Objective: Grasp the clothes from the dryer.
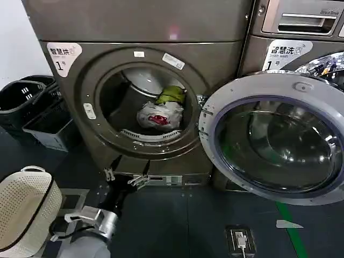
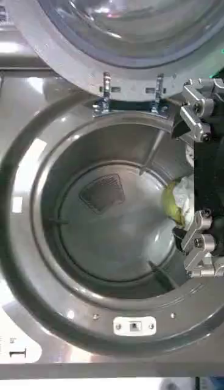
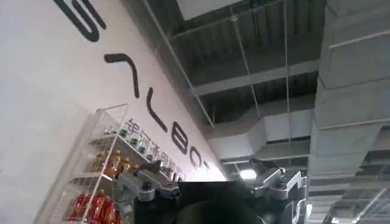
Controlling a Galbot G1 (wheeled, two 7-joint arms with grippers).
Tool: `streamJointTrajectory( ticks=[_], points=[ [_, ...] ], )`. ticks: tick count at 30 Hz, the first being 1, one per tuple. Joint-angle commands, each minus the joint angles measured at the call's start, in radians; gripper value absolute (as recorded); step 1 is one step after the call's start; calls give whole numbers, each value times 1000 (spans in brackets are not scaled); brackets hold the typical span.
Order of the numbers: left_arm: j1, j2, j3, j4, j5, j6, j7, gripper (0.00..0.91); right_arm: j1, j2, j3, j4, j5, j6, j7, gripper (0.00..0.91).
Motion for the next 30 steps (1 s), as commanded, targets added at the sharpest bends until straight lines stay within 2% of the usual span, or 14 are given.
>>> streamJointTrajectory(
  ticks=[1, 30],
  points=[
    [-2, 0, 2, 5, 9, 1, 1, 907, 1, -1, 0, -4, -29, 2, 1, 907],
    [-11, 3, 17, 5, 10, -3, 7, 907, 0, -12, 18, -32, -63, 9, 3, 907]
  ],
)
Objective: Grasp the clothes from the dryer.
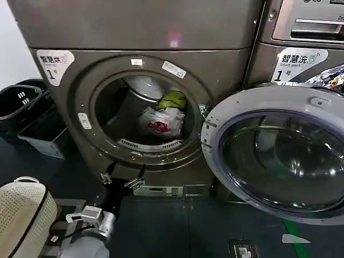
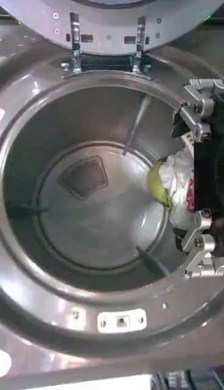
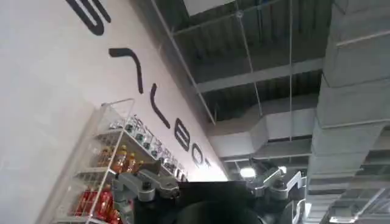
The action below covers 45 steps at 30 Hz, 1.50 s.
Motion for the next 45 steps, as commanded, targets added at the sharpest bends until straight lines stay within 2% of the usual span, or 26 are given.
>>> streamJointTrajectory(
  ticks=[1, 45],
  points=[
    [2, -1, 1, -2, 1, 1, 1, 907, 0, -1, 4, -9, -3, 1, 2, 907],
    [-9, -5, 17, 6, 8, 1, 9, 907, 2, 3, 2, -22, -13, 0, 12, 907]
  ],
)
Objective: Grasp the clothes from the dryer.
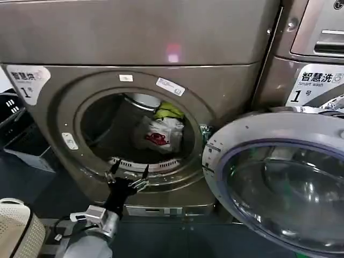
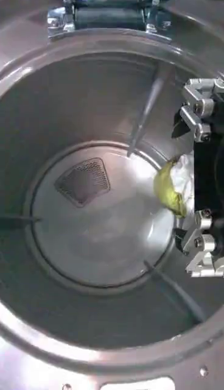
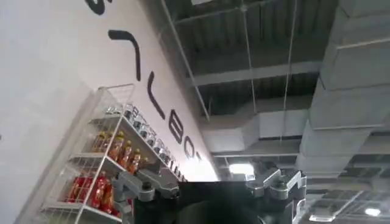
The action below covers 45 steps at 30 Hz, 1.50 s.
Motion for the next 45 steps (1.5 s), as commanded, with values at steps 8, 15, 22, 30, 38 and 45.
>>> streamJointTrajectory(
  ticks=[8, 15, 22, 30, 38, 45],
  points=[
    [-1, -2, -1, -2, 0, 1, 0, 907, 0, 1, -5, 6, 3, -3, 1, 907],
    [-1, 0, -1, -5, -1, 1, 0, 907, 0, 2, -7, 11, 7, 2, -4, 907],
    [-3, 4, -15, -13, 49, -11, 0, 907, -4, -3, -2, 18, -2, -2, 8, 907],
    [-37, 22, -52, -10, 324, -32, 19, 907, -15, -5, 23, 39, -19, -19, 25, 907],
    [-39, 17, -42, -5, 340, -46, 36, 907, -20, -3, 24, 39, -26, -28, 27, 907],
    [-157, 73, -43, 72, 841, -77, 215, 907, -19, -2, 8, 47, -33, -31, 25, 907]
  ],
)
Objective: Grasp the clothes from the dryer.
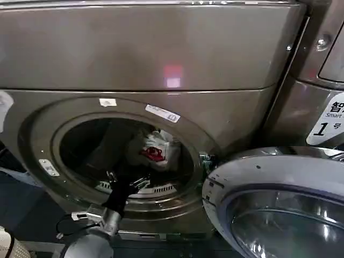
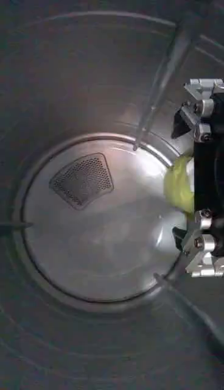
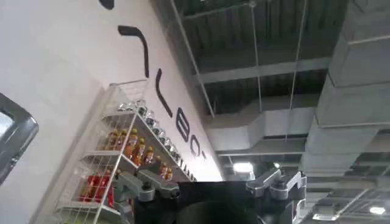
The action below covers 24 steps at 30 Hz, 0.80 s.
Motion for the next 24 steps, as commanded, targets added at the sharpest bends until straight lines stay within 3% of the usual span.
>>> streamJointTrajectory(
  ticks=[1, 9, 17, 24],
  points=[
    [-130, 42, -7, 83, 530, -59, 160, 907, -4, 4, -1, 9, -3, -2, 0, 907],
    [-356, 49, -5, 232, 731, -176, 369, 907, -59, 8, 80, 55, -6, -15, 7, 907],
    [-564, -67, -10, 392, 883, -300, 734, 907, -100, 36, 108, 105, 4, -20, 3, 907],
    [-757, -154, -18, 562, 970, -343, 1050, 907, -103, 39, 98, 99, 1, -10, -1, 907]
  ],
)
